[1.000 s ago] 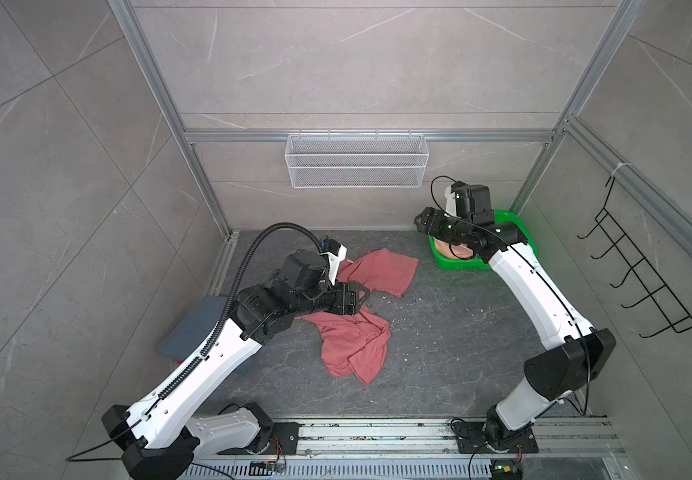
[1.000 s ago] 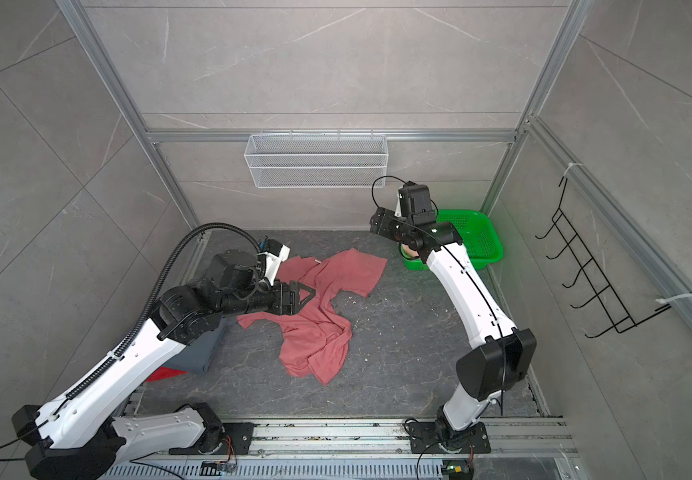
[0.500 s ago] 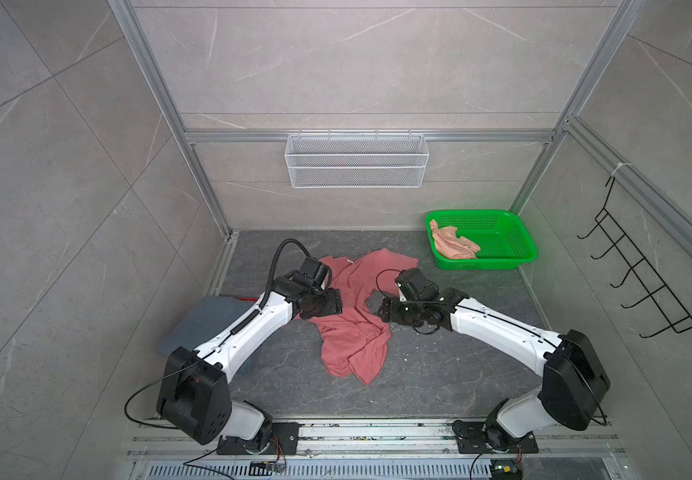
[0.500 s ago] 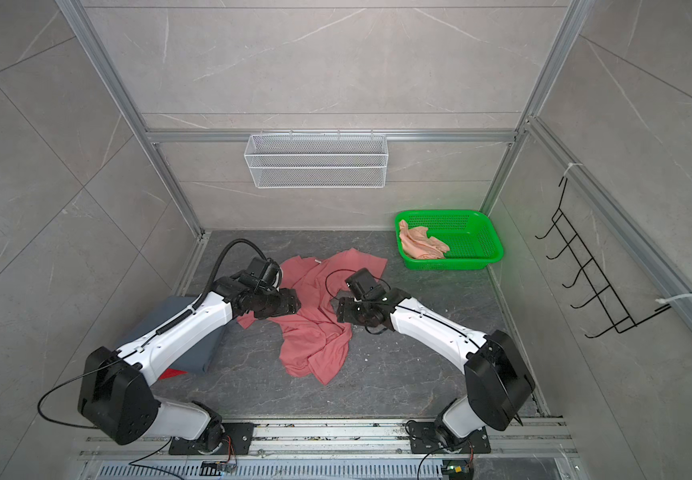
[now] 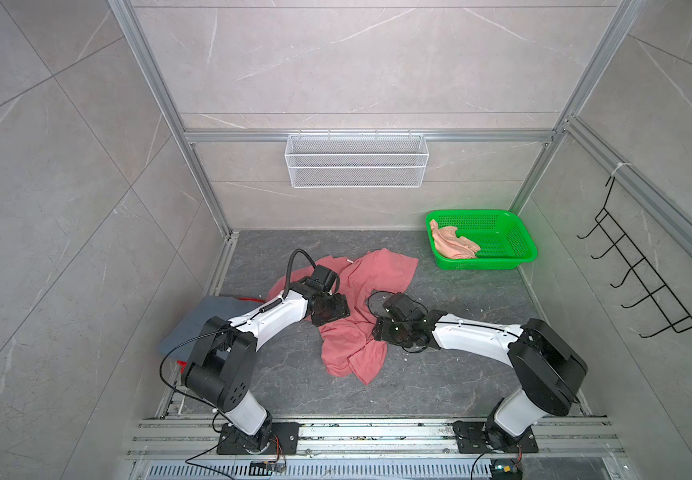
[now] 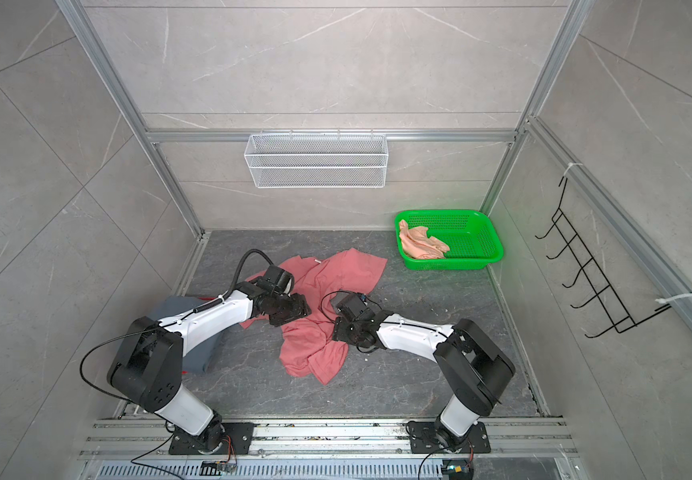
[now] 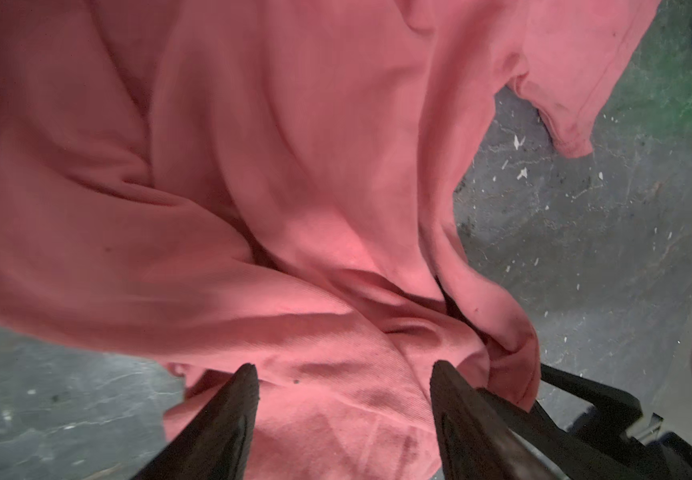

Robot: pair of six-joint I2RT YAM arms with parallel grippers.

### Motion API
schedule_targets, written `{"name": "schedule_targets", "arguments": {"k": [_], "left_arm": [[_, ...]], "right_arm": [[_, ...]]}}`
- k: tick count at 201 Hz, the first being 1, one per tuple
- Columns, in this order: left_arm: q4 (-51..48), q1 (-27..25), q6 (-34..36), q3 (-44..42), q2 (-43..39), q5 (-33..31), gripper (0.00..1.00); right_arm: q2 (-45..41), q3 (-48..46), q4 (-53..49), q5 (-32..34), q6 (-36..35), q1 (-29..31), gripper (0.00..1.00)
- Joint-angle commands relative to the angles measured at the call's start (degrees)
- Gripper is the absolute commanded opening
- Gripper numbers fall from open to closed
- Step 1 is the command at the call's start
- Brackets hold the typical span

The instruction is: Fold and stack the t-shirts

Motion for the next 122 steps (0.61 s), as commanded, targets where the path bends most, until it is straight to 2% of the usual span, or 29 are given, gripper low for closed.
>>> {"name": "schedule_targets", "arguments": {"k": [1, 33, 74, 91, 122], "left_arm": [[4.08, -2.45, -5.37, -1.50, -0.75, 2.08, 0.68], [5.01, -5.19, -7.87, -1.43, 0.97, -0.09, 0.67], [4.69, -7.17, -9.57, 0.60, 5.77, -1.91, 0.60], [3.85, -7.55, -9.63, 1.81, 7.84, -2.50, 0.52], [3.50, -7.76, -9.98, 2.70, 9.51, -3.15, 0.24]], "right_arm": [[2.23, -0.77, 3.75, 0.77, 1.22, 0.21, 0.69], [3.76, -1.19, 6.25, -0.25, 1.58, 0.21, 0.58], [2.52, -2.44, 6.99, -0.81, 1.24, 0.18, 0.28], [1.48, -3.01, 6.96, -1.07, 0.75, 0.19, 0.20], [-0.44, -3.32, 6.05, -0.90, -0.46, 0.17, 0.11]]}}
